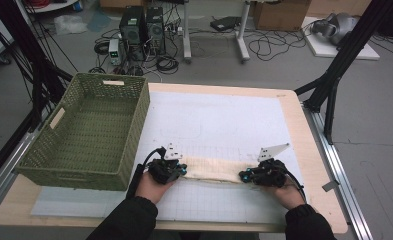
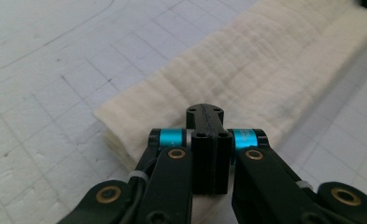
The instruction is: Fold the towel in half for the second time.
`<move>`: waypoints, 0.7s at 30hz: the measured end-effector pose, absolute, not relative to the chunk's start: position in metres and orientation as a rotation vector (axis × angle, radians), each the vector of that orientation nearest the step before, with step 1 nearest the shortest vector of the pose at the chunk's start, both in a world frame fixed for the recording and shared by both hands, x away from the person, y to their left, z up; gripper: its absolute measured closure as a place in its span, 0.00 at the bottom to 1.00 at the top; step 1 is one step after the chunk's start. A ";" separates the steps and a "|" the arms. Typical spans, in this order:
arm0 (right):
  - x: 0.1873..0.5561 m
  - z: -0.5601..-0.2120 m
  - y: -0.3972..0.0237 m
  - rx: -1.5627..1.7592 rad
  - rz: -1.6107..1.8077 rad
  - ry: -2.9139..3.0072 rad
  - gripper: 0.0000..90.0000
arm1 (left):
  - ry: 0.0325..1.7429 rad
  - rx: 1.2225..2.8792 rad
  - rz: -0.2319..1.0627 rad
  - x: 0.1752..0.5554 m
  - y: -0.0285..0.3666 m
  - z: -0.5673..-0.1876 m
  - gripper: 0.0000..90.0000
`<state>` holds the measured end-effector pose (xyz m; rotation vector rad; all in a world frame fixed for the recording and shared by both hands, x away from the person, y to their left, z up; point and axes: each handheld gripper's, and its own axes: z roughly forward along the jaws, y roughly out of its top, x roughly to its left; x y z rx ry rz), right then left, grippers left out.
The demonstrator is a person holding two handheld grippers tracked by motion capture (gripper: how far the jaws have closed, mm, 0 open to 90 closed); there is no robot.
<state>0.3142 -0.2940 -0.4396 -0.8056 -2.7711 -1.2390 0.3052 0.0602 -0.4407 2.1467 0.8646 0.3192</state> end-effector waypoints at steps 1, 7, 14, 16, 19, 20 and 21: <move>0.313 -0.440 -0.296 -0.805 -1.246 -2.771 0.95 | 0.884 2.135 0.338 0.305 0.061 -0.441 0.99; 0.305 -0.439 -0.311 -0.807 -1.245 -2.825 0.93 | 0.884 2.139 0.361 0.305 0.064 -0.442 0.99; 0.301 -0.438 -0.326 -0.815 -1.261 -2.836 0.85 | 0.853 2.106 0.380 0.302 0.066 -0.439 0.94; 0.302 -0.431 -0.322 -0.799 -1.294 -2.857 0.81 | 0.845 2.086 0.379 0.303 0.069 -0.435 0.90; 0.308 -0.421 -0.318 -0.817 -1.337 -2.881 0.77 | 0.842 2.088 0.376 0.304 0.070 -0.433 0.81; 0.310 -0.421 -0.317 -0.814 -1.331 -2.889 0.75 | 0.839 2.096 0.370 0.304 0.070 -0.433 0.80; 0.313 -0.422 -0.316 -0.818 -1.322 -2.907 0.73 | 0.838 2.103 0.367 0.304 0.070 -0.434 0.78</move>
